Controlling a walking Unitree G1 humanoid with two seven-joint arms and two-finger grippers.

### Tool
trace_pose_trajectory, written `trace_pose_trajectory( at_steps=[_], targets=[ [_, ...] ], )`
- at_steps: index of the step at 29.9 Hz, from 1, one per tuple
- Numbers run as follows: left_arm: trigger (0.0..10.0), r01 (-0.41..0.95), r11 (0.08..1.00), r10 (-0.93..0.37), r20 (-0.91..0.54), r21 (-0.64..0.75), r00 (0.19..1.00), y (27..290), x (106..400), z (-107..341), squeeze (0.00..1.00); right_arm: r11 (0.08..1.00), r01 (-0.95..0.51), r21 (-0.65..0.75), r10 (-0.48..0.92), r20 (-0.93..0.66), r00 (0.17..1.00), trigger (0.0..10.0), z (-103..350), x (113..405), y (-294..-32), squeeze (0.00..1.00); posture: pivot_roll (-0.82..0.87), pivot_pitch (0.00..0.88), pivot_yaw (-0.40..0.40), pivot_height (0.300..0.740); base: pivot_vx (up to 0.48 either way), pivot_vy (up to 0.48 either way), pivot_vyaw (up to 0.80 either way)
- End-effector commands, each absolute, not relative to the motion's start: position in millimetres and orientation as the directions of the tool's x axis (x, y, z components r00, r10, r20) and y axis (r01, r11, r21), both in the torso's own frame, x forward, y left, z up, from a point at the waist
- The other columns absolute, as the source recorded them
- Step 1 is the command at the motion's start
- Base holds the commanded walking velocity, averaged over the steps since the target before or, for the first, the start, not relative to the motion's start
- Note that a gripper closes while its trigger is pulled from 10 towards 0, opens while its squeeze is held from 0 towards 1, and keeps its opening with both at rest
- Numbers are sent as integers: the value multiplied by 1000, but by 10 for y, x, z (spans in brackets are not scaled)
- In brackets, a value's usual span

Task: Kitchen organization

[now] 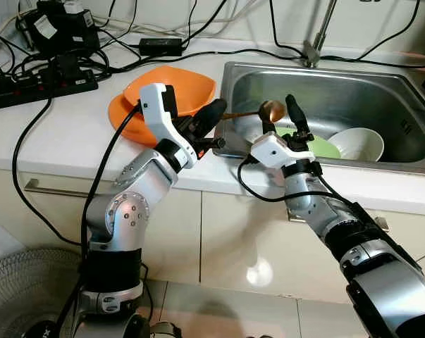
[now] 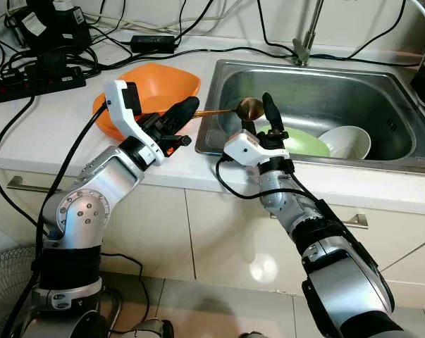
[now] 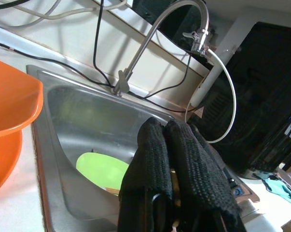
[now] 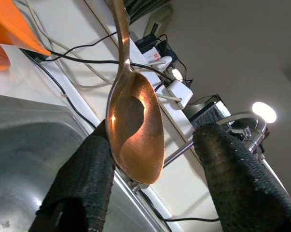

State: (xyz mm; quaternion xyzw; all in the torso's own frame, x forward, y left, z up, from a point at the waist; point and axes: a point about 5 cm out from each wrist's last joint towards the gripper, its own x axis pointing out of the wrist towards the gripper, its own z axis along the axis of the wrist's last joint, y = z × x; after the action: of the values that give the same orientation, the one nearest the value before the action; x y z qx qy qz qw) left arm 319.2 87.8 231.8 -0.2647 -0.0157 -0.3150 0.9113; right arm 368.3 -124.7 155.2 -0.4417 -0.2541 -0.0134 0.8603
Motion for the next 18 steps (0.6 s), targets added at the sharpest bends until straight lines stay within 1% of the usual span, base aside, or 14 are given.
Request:
trace_pose_trajectory(
  at_steps=[1,12,18],
  targets=[
    [10000,568,673,-558,178,-473,810,905,3179,2303,0,608,273,-746,197,474,858,0,1640,3717,-1251,0,175,43,28,740,0,0,0],
    [10000,560,673,-558,164,-483,813,890,3198,2282,0,617,260,-743,209,473,856,0,1625,3707,-1190,0,172,18,37,740,0,0,0],
    [10000,539,684,-543,151,-492,826,903,3219,2267,0,618,261,-742,207,473,856,0,1622,3706,-1194,0,174,24,35,740,0,0,0]
  ],
)
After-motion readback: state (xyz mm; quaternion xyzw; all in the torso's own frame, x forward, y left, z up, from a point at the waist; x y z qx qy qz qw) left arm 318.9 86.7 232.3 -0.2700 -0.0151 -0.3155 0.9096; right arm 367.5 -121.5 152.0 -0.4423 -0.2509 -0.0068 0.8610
